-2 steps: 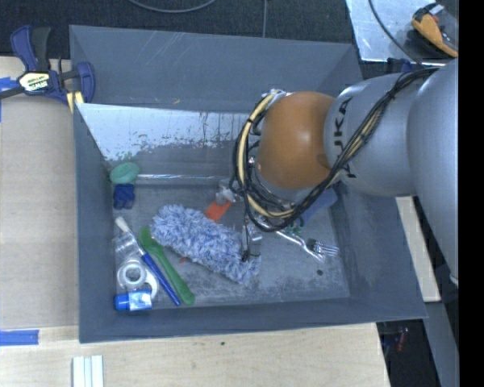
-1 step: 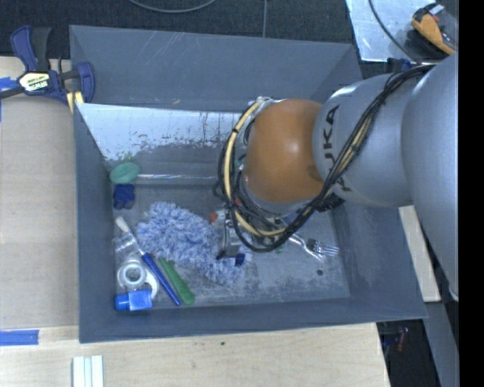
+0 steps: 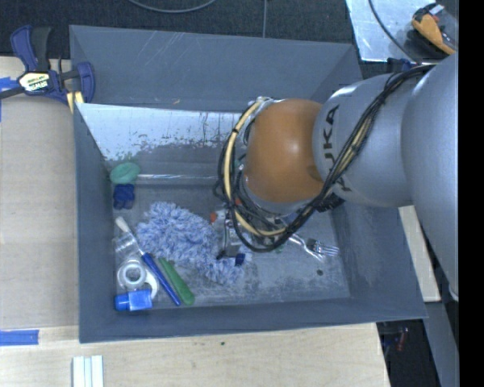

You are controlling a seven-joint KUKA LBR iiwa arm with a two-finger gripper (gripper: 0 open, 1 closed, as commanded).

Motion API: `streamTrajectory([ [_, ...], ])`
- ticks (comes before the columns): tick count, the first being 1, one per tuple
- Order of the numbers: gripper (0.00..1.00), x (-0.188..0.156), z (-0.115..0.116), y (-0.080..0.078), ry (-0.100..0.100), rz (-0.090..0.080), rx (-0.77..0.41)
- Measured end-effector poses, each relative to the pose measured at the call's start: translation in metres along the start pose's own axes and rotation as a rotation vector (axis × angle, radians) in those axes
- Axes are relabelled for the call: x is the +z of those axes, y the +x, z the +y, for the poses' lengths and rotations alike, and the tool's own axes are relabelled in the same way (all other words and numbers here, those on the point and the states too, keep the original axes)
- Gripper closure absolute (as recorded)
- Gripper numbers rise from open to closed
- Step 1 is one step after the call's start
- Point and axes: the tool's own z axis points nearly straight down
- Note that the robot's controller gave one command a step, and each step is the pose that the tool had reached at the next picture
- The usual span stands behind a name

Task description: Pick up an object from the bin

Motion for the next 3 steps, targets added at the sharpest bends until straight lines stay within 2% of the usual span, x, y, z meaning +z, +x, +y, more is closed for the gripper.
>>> streamTrajectory([
  [1, 1.00, -0.082, 0.013, 0.007, 0.000, 0.002, -0.006],
  [2, 1.00, -0.102, 0.004, 0.011, 0.000, -0.002, 0.004],
  [3, 1.00, -0.060, 0.073, 0.010, -0.004, -0.004, -0.080],
])
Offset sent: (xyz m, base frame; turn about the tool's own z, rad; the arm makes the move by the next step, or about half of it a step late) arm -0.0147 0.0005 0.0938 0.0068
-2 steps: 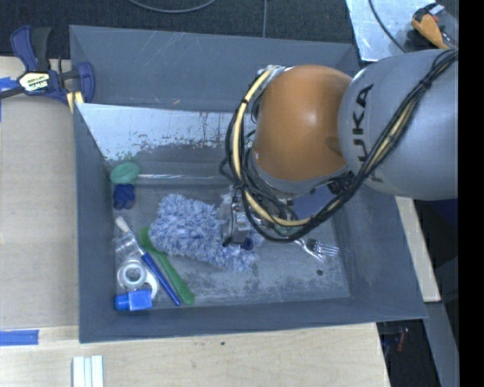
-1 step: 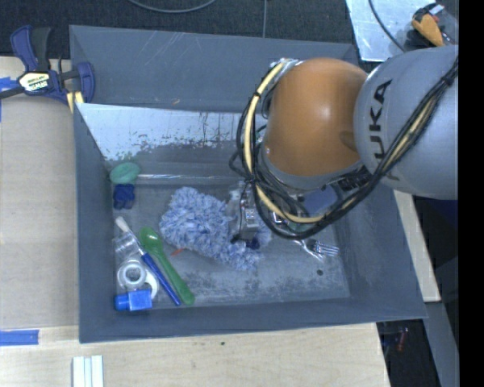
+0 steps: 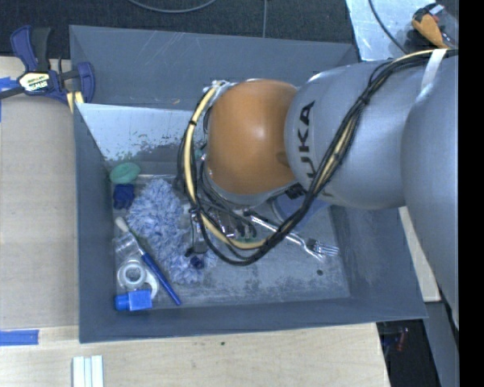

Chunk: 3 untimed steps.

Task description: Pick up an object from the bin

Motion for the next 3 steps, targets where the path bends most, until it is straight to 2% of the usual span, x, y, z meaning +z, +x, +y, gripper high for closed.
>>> streamTrajectory([
  [1, 1.00, 0.019, -0.011, -0.025, 0.005, -0.003, 0.040],
  [2, 1.00, 0.035, -0.014, 0.023, 0.002, 0.001, 0.122],
  [3, 1.00, 0.020, -0.007, -0.024, 0.004, -0.013, 0.105],
])
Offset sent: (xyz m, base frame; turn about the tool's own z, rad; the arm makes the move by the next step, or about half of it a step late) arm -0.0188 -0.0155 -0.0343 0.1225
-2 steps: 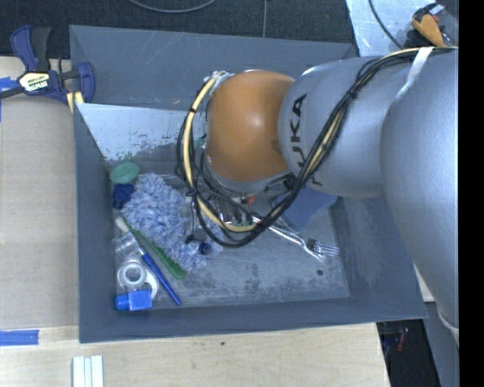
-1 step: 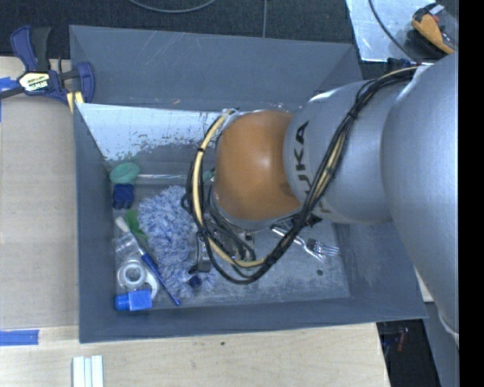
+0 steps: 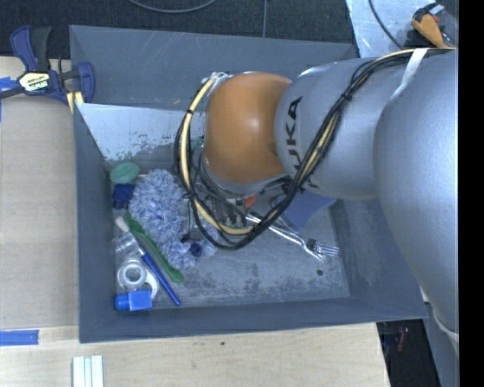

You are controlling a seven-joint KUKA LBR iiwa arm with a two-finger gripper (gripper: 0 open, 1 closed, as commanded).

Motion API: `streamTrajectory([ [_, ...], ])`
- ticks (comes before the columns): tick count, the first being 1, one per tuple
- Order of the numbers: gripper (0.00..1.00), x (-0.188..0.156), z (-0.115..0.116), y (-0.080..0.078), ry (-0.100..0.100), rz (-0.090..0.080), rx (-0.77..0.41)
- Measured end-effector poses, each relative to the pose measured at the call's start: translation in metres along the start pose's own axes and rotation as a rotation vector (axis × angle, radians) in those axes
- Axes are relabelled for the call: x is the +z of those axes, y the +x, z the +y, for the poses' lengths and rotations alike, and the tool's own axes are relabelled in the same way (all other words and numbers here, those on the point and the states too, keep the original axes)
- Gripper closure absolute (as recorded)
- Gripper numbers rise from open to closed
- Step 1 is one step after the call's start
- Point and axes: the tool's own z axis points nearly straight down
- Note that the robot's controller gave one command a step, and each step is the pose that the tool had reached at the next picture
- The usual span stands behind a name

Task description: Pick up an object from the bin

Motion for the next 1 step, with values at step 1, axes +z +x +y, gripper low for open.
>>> streamTrajectory([
  [1, 1.00, -0.0292, -0.0239, 0.0056, 0.000, 0.010, -0.023],
])
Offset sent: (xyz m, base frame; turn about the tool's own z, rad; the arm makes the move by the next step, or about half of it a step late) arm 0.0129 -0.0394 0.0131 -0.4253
